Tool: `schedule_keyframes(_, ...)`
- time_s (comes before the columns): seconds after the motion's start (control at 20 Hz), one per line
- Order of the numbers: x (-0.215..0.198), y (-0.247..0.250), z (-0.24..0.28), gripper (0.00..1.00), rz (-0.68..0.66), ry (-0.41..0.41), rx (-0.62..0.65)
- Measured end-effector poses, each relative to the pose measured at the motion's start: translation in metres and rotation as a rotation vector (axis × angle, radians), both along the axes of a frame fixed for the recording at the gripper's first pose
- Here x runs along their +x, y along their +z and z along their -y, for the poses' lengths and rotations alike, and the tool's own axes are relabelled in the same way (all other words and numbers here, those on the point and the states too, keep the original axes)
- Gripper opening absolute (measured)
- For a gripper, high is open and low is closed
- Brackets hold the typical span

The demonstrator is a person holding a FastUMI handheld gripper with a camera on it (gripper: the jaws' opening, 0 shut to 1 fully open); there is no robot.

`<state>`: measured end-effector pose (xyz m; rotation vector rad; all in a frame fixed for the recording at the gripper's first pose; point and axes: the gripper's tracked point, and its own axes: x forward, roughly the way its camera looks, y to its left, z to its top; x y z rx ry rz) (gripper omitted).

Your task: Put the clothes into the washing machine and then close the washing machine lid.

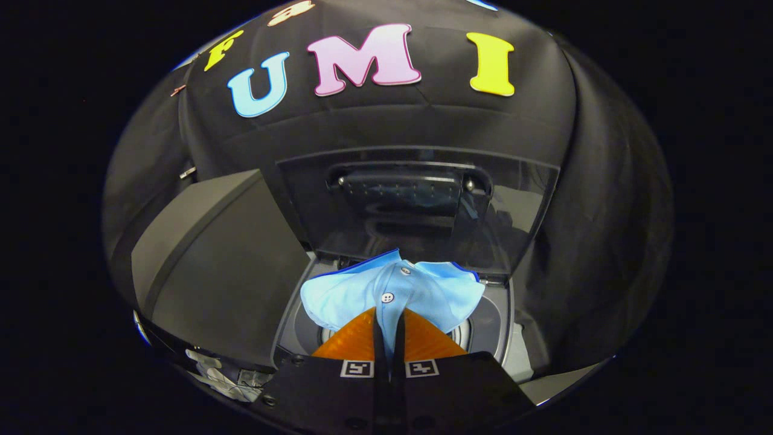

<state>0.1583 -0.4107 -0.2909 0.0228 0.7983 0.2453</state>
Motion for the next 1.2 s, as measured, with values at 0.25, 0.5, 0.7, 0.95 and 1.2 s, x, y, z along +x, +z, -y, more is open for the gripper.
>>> schedule_keyframes(0.25,0.011,-0.03,0.0,0.04,-0.053,-0.017,-0.002)
schedule_keyframes(0.5,0.021,-0.048,-0.01,0.04,-0.081,0.0,-0.002)
schedule_keyframes(0.7,0.001,-0.078,-0.019,0.04,-0.135,0.018,-0.014)
schedule_keyframes(0.95,-0.007,-0.111,-0.018,0.04,-0.186,-0.021,-0.022)
schedule_keyframes(1.2,-0.006,-0.125,-0.012,0.05,-0.205,-0.037,-0.037)
